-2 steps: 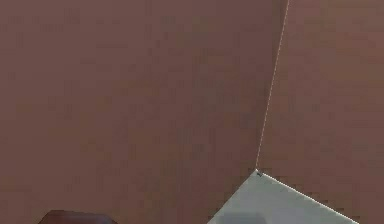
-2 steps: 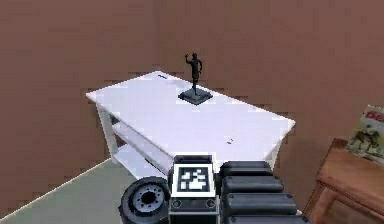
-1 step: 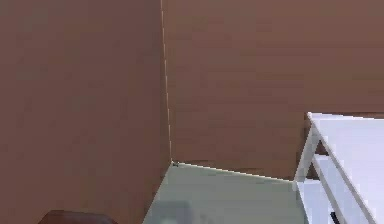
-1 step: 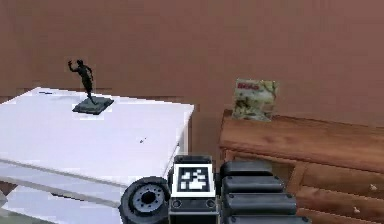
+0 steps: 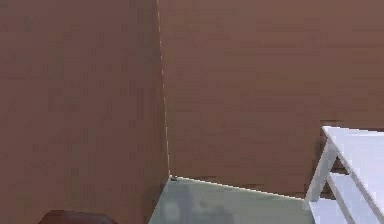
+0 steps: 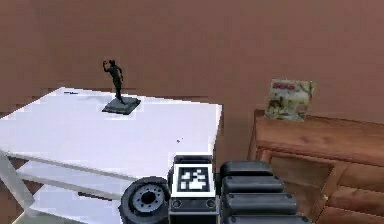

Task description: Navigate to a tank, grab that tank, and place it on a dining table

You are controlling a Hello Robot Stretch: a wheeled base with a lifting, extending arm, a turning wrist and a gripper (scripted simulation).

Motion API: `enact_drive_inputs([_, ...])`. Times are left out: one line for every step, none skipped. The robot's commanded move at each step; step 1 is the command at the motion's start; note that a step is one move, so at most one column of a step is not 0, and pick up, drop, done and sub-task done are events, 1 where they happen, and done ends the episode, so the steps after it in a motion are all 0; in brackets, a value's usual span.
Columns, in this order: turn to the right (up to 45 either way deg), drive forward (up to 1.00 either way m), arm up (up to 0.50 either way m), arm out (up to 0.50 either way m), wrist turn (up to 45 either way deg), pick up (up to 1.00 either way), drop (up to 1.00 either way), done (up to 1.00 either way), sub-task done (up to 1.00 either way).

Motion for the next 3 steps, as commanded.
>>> enact_drive_inputs([27.0, 0.0, 0.0, 0.0, 0.0, 0.0, 0.0, 0.0, 0.0])
enact_drive_inputs([0.0, 0.8, 0.0, 0.0, 0.0, 0.0, 0.0, 0.0, 0.0])
enact_drive_inputs([45.0, 0.0, 0.0, 0.0, 0.0, 0.0, 0.0, 0.0, 0.0])
